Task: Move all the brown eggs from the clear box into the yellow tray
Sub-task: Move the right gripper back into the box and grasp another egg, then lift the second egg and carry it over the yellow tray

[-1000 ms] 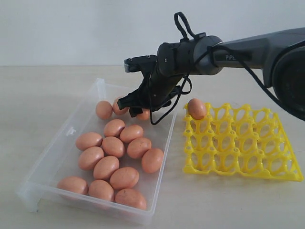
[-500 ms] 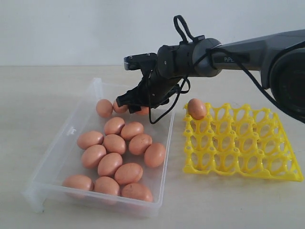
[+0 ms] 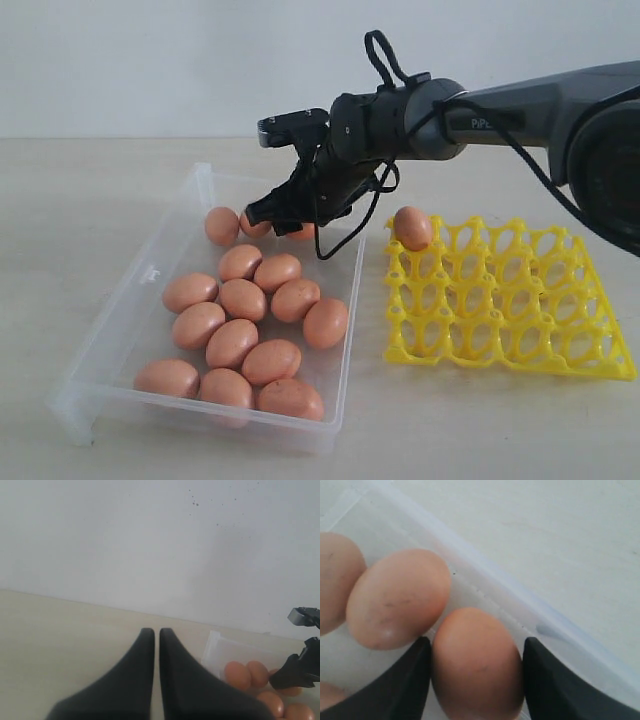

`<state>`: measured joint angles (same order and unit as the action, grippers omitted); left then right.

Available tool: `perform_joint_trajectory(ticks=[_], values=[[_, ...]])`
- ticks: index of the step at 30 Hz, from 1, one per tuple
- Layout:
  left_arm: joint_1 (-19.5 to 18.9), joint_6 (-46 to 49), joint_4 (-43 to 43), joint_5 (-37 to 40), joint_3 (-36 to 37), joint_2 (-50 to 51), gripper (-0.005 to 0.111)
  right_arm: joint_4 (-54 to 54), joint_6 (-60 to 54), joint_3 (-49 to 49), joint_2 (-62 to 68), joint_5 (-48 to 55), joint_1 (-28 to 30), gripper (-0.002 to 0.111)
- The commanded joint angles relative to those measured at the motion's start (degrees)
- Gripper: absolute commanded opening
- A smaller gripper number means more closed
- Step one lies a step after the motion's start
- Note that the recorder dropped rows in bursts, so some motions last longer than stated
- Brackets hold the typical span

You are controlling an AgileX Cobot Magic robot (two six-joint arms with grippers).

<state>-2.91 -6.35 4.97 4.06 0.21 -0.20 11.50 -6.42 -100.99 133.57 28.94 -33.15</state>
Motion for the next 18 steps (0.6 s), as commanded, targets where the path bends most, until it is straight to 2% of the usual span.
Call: perform_joint_trajectory(ticks=[1,5,8,18], values=[[0.2,-0.1,0.0,-0.1,-0.2,0.2,0.004,-0.7,-2.9,-0.3,-3.5,1.5,0.0,0.000],[0.2,-0.1,0.0,-0.1,-0.2,0.2,0.004,-0.7,-4.1,1.1,-6.8,2.0,0.0,0.000],[0.2,-0.1,0.0,-0.1,-0.2,0.2,0.004,-0.7,-4.7,6.0,-10.8,-3.9,0.0,0.000],[0.2,-0.1,0.0,-0.1,-0.2,0.2,0.004,-0.7,-6.6,35.8,-27.4,-41.0,0.0,0.000]])
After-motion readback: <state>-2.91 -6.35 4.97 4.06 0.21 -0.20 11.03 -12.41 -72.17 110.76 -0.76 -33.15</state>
